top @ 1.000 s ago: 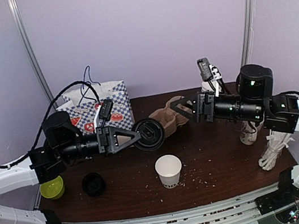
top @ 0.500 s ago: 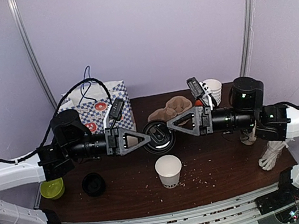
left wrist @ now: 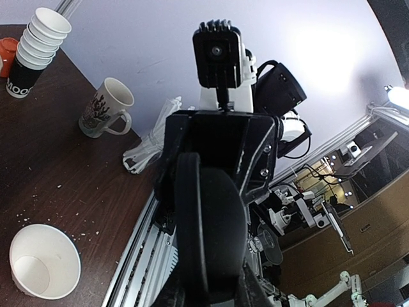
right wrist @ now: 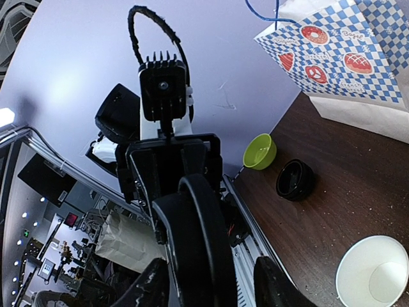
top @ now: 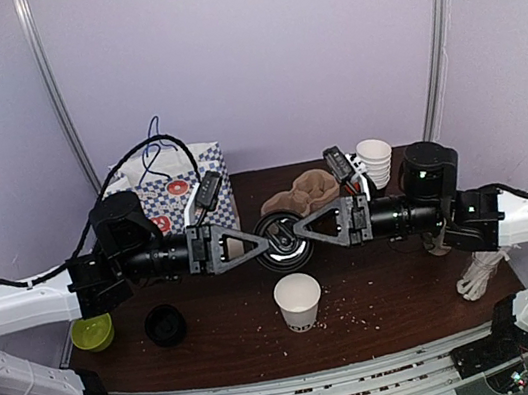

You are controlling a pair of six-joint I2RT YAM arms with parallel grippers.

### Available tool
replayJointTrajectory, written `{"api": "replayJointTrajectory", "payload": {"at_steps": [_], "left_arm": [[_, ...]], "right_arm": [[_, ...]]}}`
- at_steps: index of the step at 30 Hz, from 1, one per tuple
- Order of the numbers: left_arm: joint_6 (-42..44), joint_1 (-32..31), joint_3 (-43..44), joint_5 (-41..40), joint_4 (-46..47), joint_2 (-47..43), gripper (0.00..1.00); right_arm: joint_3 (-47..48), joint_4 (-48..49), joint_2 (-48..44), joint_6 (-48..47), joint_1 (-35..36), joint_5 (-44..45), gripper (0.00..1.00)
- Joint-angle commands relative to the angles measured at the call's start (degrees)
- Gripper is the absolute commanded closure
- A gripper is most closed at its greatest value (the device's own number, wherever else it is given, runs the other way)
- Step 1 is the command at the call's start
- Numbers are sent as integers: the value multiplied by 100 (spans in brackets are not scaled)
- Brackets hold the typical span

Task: Pack the takeout coffee

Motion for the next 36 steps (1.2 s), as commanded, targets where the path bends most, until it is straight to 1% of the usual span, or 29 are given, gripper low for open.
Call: {"api": "replayJointTrajectory", "payload": {"at_steps": [1, 4, 10, 14, 16, 20, 22, 24, 27, 29, 31, 32, 34, 36], "left_arm": [[123, -29, 174, 64, 335, 27, 84], [120, -34, 181, 70, 349, 38, 84], [133, -33, 173, 48, 305, 66, 78], [140, -34, 142, -15, 246, 19, 69], [164, -33, 138, -70, 172, -3, 63], [173, -33, 97, -123, 105, -26, 56], [156, -33, 71, -133, 92, -39, 55], [144, -33, 37, -144, 103, -54, 55], [131, -33, 4, -163, 114, -70, 54], [137, -33, -2, -185, 78, -66, 52], [167, -37, -11, -276, -61, -87, 40], [211, -36, -15, -372, -199, -121, 31], [255, -33, -63, -603, -448, -246, 15], [237, -33, -161, -831, -603, -380, 7]], "right_arm": [[-84, 548, 17, 233, -36, -429, 57], [-107, 615, 11, 270, -38, -497, 63], [-166, 730, -40, 310, -38, -543, 70], [-216, 720, -112, 297, -32, -458, 74], [-236, 726, -149, 287, -35, -408, 76], [-286, 806, -189, 319, -37, -359, 79], [-319, 855, -199, 357, -35, -348, 83], [-360, 935, -200, 413, -32, -356, 88], [-382, 968, -206, 447, -34, -357, 91], [-402, 960, -223, 445, -35, -322, 93], [-394, 864, -282, 381, -37, -204, 93], [-393, 770, -324, 322, -35, -107, 94], [-396, 563, -426, 220, -45, 124, 95], [-406, 362, -469, 155, -52, 269, 96]]}}
